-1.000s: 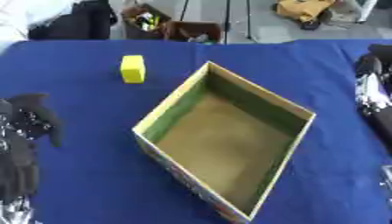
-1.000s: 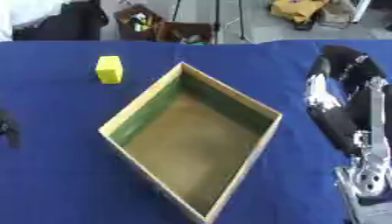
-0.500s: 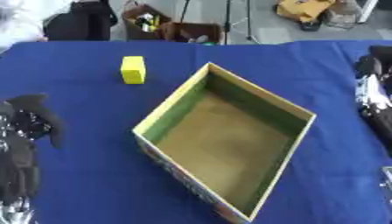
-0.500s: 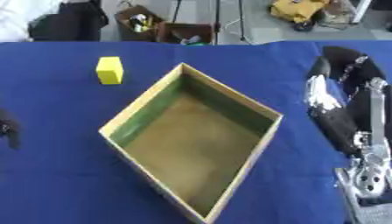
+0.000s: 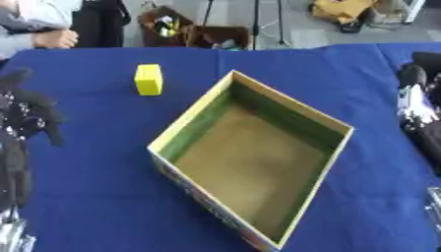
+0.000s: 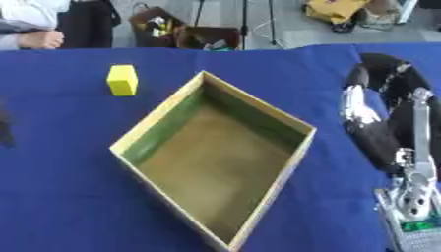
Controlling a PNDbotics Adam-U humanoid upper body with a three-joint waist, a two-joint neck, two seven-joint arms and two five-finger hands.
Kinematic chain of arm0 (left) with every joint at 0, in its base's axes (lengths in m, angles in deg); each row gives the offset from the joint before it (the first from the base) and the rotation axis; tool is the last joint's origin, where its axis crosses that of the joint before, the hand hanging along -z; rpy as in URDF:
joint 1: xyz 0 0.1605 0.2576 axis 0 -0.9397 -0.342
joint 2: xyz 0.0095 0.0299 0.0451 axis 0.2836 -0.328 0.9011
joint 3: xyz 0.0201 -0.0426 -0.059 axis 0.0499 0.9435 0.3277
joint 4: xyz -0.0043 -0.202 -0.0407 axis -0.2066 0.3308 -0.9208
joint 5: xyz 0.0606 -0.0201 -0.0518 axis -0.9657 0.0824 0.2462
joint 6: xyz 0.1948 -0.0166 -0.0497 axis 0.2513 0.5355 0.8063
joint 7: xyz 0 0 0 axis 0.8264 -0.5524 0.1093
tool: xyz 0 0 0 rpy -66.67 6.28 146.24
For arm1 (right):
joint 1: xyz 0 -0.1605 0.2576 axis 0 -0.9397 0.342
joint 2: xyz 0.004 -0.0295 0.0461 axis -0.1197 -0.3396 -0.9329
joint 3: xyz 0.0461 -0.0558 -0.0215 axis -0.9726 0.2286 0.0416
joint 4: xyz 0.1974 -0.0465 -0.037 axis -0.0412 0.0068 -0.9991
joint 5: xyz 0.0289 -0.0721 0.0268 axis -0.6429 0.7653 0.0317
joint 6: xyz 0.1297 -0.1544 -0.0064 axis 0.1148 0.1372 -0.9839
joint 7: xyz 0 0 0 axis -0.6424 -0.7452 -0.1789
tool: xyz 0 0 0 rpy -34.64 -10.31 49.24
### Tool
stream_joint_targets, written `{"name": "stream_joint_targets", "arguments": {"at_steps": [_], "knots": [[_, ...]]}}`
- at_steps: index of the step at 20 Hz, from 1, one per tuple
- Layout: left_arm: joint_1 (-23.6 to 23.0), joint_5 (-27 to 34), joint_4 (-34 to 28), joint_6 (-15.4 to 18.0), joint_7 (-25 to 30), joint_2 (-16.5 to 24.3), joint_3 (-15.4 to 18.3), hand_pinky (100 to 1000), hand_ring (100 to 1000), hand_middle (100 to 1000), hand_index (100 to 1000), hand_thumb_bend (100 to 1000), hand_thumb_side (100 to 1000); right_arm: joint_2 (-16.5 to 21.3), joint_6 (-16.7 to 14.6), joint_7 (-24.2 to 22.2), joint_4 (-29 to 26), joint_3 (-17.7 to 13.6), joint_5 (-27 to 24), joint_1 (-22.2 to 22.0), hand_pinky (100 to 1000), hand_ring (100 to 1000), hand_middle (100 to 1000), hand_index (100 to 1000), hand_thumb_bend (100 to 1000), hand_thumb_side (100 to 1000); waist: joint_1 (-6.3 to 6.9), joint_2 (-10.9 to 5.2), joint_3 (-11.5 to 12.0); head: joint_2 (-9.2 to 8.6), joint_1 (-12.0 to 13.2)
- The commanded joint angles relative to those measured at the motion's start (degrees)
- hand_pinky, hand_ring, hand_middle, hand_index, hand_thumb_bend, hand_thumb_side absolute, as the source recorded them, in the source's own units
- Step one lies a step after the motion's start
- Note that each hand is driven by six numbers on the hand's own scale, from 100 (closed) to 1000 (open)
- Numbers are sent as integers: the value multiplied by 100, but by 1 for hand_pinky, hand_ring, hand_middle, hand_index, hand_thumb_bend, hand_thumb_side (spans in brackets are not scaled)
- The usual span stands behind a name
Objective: Pick up objects on the table and place them in the box.
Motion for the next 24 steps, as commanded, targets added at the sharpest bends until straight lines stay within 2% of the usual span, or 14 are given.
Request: {"name": "stream_joint_targets", "arguments": {"at_steps": [1,2,4,5,6,8,11,14,18,21,24], "knots": [[192,-272,-107,-50,119,534,136,308,493,551,840,100,896,127,10,-11,-86,-1,50,31,728,679,610,740,100,461,-18,-111,-10,-62,-16],[261,-355,-107,-62,131,669,160,348,527,585,849,100,867,141,9,-17,-86,7,54,18,728,679,610,740,100,416,-4,-126,-23,-45,-17],[488,-524,-107,-166,207,944,229,366,546,600,845,100,850,169,7,-29,-86,18,60,-5,728,679,610,740,100,417,21,-133,-35,-27,-24],[648,-675,-81,-287,276,1162,244,382,568,621,854,100,853,174,6,-34,-86,22,63,-6,729,679,610,740,100,418,25,-125,-44,-25,-17],[886,-1054,0,-567,388,1508,211,398,586,642,873,100,867,170,2,-47,-86,37,61,4,729,679,610,740,100,418,24,-113,-75,-25,12],[1222,-1658,179,-943,628,1864,107,409,597,651,879,100,875,170,-1,-72,-86,57,58,11,729,679,609,740,100,418,33,-102,-121,-22,46],[1601,-2191,617,-1129,1013,2202,4,443,634,691,910,100,893,189,-3,-92,-86,69,64,-1,729,679,609,740,100,418,58,-94,-189,-19,101],[1987,-2551,1280,-1041,1459,2513,-112,503,703,749,951,100,922,222,-5,-102,-86,77,80,-24,729,679,609,740,100,419,88,-83,-262,-17,169],[2542,-2992,2227,-671,1968,2798,-302,560,756,770,942,100,865,268,-8,-128,-86,101,114,-48,730,679,608,740,100,420,127,-51,-370,-37,237],[2969,-3355,2960,-326,2313,2850,-431,583,769,780,950,100,861,295,-14,-137,-86,110,138,-62,730,679,608,739,100,420,145,-18,-455,-74,290],[3385,-3757,3703,-118,2489,2750,-497,596,775,787,948,100,871,316,-27,-145,-86,122,153,-59,729,679,607,739,100,420,166,19,-545,-117,346]]}}
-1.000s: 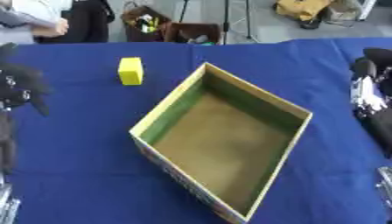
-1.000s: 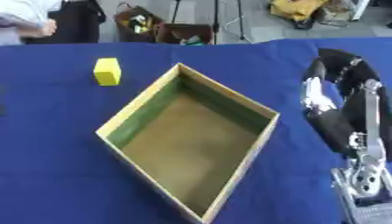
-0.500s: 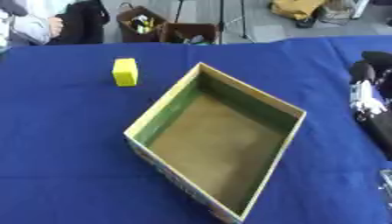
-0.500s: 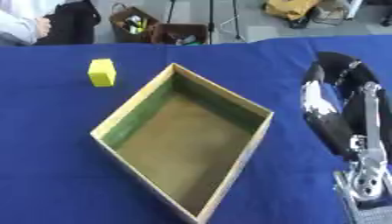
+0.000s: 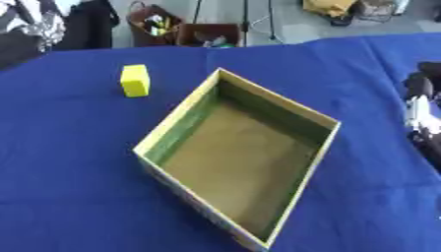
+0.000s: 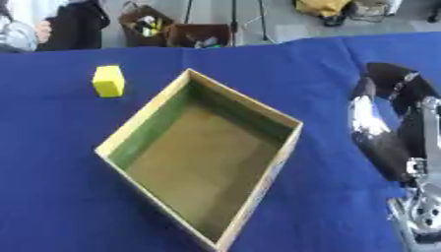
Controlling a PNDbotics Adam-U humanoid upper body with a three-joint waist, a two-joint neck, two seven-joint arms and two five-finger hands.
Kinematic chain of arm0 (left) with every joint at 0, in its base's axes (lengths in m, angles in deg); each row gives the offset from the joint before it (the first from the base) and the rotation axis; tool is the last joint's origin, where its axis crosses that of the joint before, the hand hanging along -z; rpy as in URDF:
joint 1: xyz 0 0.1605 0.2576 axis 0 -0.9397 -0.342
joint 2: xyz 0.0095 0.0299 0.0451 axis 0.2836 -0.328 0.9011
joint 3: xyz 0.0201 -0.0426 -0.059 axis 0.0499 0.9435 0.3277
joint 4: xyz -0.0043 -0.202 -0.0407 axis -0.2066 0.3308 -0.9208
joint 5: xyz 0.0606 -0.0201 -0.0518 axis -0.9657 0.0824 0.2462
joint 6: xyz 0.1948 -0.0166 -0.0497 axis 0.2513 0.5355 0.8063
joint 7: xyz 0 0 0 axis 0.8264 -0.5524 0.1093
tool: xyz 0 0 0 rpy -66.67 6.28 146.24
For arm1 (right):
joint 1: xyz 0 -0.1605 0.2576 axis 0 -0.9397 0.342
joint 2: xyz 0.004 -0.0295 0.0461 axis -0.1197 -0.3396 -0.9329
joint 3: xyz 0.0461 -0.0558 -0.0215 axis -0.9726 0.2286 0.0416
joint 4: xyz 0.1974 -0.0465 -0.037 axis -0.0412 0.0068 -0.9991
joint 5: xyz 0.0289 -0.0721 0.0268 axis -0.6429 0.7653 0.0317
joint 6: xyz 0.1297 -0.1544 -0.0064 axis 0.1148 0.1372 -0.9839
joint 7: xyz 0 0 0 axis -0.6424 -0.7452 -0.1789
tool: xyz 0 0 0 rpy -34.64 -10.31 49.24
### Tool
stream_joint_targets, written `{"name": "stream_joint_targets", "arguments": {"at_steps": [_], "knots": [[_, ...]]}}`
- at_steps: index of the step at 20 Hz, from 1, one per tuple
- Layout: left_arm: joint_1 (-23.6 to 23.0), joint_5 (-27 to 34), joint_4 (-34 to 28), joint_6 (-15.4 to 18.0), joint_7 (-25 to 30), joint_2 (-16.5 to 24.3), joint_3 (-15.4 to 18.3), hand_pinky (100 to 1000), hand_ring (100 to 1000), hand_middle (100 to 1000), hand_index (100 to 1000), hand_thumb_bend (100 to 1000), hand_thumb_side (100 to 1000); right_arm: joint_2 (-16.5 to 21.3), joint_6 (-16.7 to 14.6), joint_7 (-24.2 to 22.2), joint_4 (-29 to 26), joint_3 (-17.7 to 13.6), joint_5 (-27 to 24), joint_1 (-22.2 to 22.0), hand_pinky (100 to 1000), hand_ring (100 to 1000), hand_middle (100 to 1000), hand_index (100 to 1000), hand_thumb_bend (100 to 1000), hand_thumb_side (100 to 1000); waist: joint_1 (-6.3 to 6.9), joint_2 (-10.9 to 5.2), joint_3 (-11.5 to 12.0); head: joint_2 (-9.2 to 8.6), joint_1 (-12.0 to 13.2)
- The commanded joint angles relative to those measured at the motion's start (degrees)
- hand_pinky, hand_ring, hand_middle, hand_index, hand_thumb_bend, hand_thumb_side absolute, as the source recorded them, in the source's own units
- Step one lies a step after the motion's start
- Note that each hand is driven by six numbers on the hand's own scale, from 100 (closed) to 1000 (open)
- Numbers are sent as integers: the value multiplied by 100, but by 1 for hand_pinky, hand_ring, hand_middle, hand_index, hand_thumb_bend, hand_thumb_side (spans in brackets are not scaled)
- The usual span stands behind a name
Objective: Pick up objects on the table and place them in the box.
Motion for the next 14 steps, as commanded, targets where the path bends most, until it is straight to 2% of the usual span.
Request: {"name": "stream_joint_targets", "arguments": {"at_steps": [1,8,10,11,12,14], "knots": [[374,-425,667,211,150,101,-33,612,784,799,956,100,872,151,-24,-23,-86,15,61,37,729,678,607,739,100,421,14,-94,-36,-94,64],[1011,-1740,1913,568,272,-310,-80,693,843,864,1000,100,1000,265,-179,-36,-86,59,47,125,725,678,609,738,100,425,95,-20,-227,-130,239],[1109,-1995,2186,714,402,-425,-58,724,865,896,1000,240,1000,302,-246,-47,-86,80,5,164,725,678,609,738,100,424,121,11,-274,-152,310],[1147,-2100,2285,789,476,-460,-41,732,870,902,1000,279,1000,314,-268,-53,-86,86,-24,174,725,678,609,738,100,424,129,21,-290,-160,332],[1178,-2200,2361,864,559,-481,-30,749,885,922,1000,402,1000,327,-285,-59,-86,88,-46,183,725,678,609,738,100,423,143,36,-314,-174,361],[1224,-2357,2476,1003,776,-493,10,774,906,946,1000,542,1000,350,-303,-67,-86,88,-68,195,725,678,608,738,100,422,176,65,-368,-206,420]]}}
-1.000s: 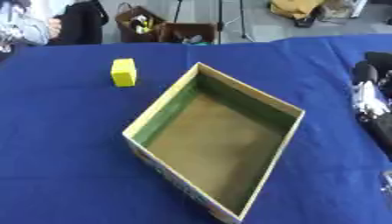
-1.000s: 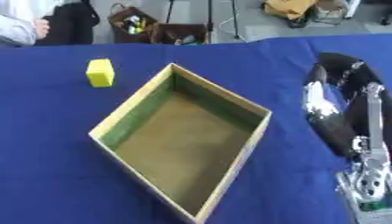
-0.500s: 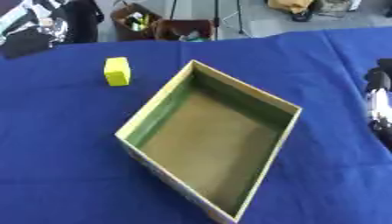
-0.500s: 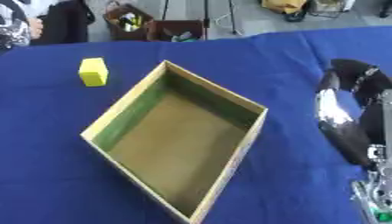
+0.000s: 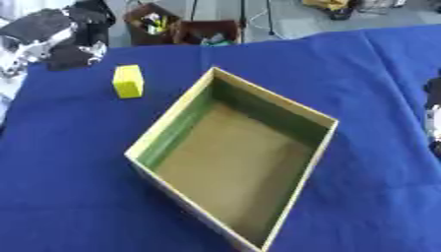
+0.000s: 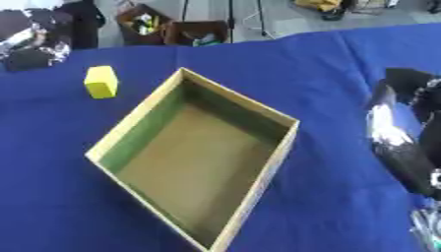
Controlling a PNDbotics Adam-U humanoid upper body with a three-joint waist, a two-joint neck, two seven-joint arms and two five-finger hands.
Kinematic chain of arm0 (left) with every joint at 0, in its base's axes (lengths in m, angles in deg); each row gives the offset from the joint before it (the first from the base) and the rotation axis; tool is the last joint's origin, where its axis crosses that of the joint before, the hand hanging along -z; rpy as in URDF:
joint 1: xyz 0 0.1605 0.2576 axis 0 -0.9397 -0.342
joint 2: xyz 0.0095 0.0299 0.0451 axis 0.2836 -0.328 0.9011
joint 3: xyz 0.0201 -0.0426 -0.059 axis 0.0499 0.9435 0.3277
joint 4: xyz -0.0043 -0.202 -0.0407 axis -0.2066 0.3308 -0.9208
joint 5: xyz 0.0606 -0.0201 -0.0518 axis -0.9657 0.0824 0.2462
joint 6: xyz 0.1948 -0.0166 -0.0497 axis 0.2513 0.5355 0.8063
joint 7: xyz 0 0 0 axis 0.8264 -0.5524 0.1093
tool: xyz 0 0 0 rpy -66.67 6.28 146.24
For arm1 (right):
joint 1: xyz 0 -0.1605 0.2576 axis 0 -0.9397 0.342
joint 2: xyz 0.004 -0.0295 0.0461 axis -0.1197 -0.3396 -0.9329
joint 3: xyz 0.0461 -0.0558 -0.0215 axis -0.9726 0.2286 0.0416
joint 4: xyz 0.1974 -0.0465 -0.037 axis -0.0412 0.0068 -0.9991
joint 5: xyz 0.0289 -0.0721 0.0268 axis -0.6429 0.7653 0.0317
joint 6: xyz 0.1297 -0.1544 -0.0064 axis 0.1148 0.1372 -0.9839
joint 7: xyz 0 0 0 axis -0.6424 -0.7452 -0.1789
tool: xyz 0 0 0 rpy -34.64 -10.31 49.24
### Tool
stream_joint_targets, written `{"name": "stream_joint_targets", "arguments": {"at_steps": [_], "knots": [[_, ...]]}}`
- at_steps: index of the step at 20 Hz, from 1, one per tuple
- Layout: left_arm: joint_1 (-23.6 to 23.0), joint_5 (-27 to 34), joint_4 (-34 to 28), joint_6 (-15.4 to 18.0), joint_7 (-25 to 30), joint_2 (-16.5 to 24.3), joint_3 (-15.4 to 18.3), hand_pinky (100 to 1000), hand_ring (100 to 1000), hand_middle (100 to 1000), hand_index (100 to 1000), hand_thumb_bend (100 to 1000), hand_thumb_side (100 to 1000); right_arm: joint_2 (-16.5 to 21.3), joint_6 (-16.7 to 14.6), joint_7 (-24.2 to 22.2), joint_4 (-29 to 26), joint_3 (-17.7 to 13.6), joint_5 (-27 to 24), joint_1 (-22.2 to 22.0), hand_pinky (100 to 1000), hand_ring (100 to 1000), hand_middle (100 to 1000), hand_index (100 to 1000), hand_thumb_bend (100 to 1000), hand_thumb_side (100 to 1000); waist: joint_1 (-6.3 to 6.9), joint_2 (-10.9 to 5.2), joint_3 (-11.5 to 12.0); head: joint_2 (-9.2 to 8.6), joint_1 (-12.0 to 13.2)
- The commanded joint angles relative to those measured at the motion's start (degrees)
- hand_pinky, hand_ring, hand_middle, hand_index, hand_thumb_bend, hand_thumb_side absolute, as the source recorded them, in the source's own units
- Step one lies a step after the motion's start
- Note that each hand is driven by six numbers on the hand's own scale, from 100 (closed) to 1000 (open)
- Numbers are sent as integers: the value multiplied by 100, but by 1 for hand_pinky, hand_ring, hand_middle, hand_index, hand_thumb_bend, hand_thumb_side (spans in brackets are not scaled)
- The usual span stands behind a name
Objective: Pick up objects on the table and place them in the box.
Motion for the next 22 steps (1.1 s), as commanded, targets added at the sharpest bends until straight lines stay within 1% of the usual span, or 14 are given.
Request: {"name": "stream_joint_targets", "arguments": {"at_steps": [1,3,4,6,11,14,16,18,19,20,21,22], "knots": [[175,-265,149,201,326,105,126,785,912,955,1000,593,1000,165,-57,-15,-86,-8,-40,71,726,678,608,738,100,422,12,-99,-32,-99,98],[201,-280,243,279,558,94,195,803,925,964,1000,652,1000,172,-56,-18,-86,-7,-36,74,726,678,608,738,100,421,40,-77,-70,-133,128],[204,-242,273,320,654,93,222,830,949,977,1000,655,1000,176,-54,-19,-86,-6,-31,76,726,678,608,738,100,421,52,-62,-87,-156,134],[211,-176,285,360,781,101,256,842,957,1000,1000,646,1000,181,-52,-20,-86,-4,-17,80,727,678,608,738,100,421,68,-33,-116,-190,148],[260,-272,301,283,956,95,334,845,955,1000,1000,634,1000,188,-50,-42,-86,22,13,93,727,678,608,738,100,422,101,39,-201,-250,199],[299,-334,205,283,887,147,361,842,950,1000,1000,597,998,189,-40,-50,-86,29,34,77,728,678,607,738,100,422,108,58,-220,-258,211],[326,-369,160,294,836,195,363,843,952,1000,1000,587,975,187,-34,-69,-86,45,47,71,729,678,607,738,100,423,121,73,-225,-254,228],[333,-393,172,309,887,230,366,844,951,1000,1000,561,933,187,-25,-91,-86,62,56,77,729,675,604,738,100,424,144,87,-241,-267,256],[337,-407,190,305,941,252,377,848,954,1000,1000,516,882,189,-23,-100,-86,70,61,79,729,673,603,738,100,424,153,95,-253,-280,270],[344,-418,204,297,1002,274,390,850,956,1000,1000,497,861,191,-20,-108,-86,75,67,79,729,673,602,738,100,424,160,104,-265,-287,283],[351,-423,207,290,1055,294,401,852,958,1000,1000,446,814,192,-18,-112,-86,78,72,78,730,672,602,738,100,424,166,113,-273,-292,294],[354,-419,211,283,1111,310,410,855,961,1000,1000,414,786,191,-14,-114,-86,79,78,75,730,672,602,738,100,424,172,123,-278,-296,299]]}}
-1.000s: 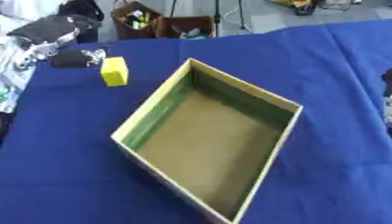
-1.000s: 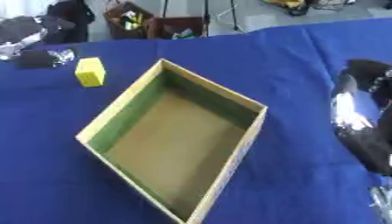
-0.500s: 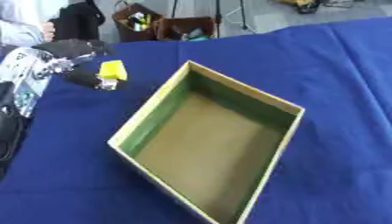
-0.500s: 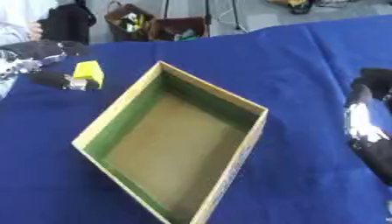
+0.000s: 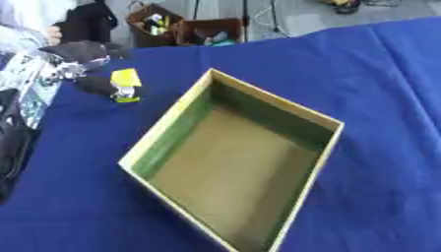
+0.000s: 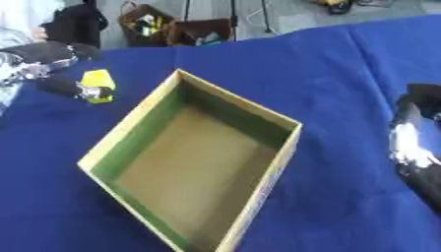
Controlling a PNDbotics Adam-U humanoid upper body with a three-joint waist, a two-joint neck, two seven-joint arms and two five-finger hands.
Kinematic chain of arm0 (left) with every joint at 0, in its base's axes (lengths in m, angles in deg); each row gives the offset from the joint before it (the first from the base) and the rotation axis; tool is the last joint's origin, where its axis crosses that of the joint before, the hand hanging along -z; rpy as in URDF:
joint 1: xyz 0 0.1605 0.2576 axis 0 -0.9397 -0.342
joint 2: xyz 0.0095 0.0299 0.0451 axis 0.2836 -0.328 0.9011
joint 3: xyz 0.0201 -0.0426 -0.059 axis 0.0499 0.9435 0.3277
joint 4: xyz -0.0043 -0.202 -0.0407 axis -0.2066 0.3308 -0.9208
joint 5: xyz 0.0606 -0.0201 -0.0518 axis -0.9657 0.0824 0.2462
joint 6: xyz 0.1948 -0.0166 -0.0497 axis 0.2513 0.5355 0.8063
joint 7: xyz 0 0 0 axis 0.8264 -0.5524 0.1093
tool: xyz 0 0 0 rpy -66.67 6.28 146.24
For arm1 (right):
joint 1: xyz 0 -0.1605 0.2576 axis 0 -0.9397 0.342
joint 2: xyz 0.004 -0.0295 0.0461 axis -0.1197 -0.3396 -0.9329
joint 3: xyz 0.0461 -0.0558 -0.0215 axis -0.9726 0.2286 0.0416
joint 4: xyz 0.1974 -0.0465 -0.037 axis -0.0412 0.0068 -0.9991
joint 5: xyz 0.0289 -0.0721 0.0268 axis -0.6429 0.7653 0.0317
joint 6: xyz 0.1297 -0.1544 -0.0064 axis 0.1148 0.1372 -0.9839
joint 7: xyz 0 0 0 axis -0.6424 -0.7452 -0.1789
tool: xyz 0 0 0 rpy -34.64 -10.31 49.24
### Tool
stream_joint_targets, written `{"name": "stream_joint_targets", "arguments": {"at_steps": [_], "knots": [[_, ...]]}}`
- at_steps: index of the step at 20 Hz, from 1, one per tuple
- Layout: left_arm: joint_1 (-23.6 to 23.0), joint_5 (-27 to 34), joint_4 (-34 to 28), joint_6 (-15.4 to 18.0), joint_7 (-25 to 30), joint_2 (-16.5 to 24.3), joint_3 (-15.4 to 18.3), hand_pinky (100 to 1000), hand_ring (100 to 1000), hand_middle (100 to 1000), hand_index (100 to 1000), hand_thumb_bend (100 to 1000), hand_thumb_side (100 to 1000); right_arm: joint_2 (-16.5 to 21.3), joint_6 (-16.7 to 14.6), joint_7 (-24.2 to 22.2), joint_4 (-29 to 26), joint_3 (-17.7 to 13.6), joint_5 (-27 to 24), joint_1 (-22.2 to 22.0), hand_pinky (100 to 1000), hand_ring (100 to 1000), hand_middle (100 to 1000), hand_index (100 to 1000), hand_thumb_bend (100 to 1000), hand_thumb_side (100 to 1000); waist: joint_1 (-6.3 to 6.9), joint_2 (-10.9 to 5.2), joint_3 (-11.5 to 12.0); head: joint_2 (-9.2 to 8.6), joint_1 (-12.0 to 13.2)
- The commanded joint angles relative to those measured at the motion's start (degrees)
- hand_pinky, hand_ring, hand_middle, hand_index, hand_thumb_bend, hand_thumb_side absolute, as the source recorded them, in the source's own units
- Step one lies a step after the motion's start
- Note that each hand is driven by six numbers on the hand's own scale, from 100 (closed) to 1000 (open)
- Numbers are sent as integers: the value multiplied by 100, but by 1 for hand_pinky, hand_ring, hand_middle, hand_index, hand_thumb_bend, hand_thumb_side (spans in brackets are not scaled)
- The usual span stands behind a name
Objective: Pick up objects on the table and place them in the box.
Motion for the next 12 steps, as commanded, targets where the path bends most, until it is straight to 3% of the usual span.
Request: {"name": "stream_joint_targets", "arguments": {"at_steps": [1,5,12], "knots": [[149,-11,-51,-14,192,298,101,859,964,1000,1000,378,751,112,2,-31,-86,6,58,41,730,672,601,738,100,424,-15,-111,-4,-82,34],[173,139,-57,-41,482,358,133,858,963,1000,1000,294,681,114,46,-54,-86,17,93,17,732,670,599,739,100,426,9,-85,9,-83,11],[175,364,-67,-80,801,480,188,870,967,1000,1000,446,794,124,73,-64,-86,33,136,-3,733,666,595,739,100,424,58,-44,-7,-138,13]]}}
